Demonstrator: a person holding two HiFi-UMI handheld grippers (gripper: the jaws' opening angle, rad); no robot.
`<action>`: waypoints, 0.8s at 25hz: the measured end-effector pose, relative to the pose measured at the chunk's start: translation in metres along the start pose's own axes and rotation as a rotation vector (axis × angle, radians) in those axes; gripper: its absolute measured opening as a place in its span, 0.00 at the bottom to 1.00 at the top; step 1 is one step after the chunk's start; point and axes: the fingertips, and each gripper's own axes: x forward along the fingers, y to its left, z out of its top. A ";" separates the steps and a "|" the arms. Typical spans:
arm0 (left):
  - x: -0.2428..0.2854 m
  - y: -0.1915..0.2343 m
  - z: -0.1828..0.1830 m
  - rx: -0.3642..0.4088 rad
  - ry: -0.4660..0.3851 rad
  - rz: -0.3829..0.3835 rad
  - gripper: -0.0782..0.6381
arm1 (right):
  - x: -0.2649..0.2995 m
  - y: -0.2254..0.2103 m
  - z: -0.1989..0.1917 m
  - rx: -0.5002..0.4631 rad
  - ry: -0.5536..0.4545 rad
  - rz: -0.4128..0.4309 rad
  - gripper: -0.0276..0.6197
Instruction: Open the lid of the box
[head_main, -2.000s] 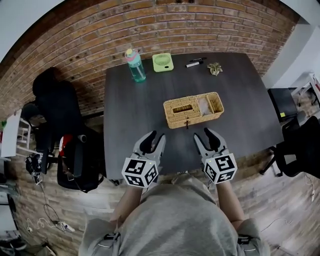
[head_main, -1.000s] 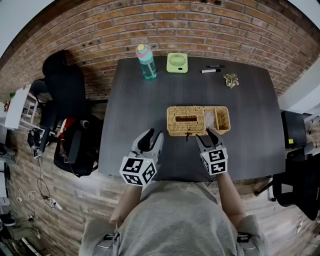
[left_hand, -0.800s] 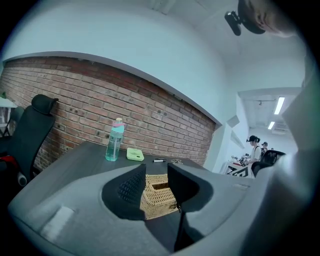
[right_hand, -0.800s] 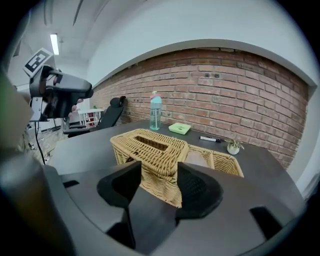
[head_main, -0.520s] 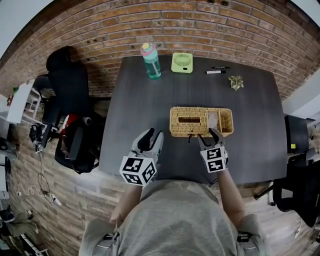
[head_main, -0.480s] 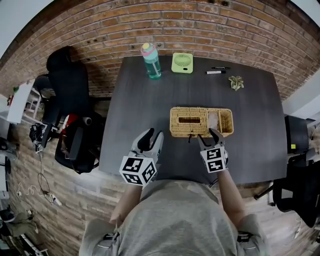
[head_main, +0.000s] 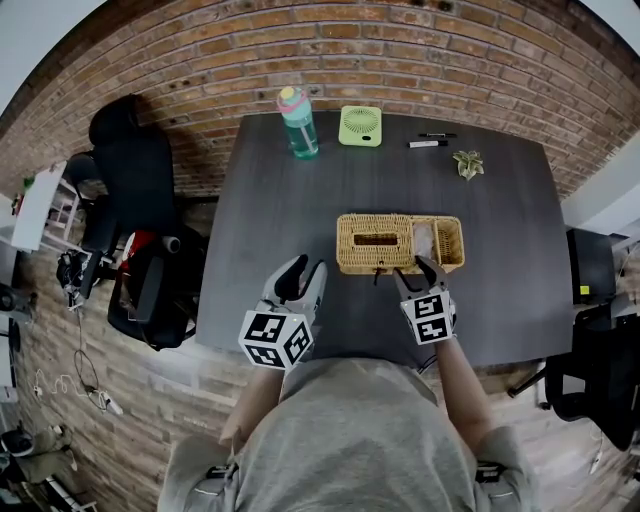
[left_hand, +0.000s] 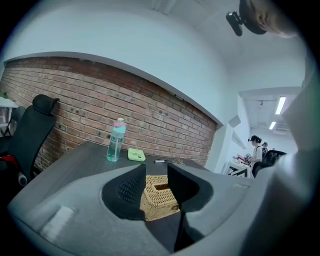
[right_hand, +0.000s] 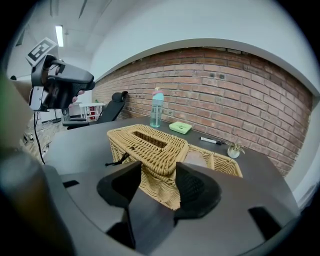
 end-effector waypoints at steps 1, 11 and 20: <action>0.000 0.000 0.000 0.000 0.000 -0.001 0.30 | 0.000 -0.001 0.001 -0.006 -0.004 -0.001 0.36; 0.001 0.004 -0.002 -0.001 -0.001 0.003 0.30 | -0.009 -0.008 0.023 -0.018 -0.068 0.004 0.36; 0.002 0.003 -0.002 -0.002 0.000 0.002 0.30 | -0.018 -0.022 0.057 -0.026 -0.147 0.001 0.36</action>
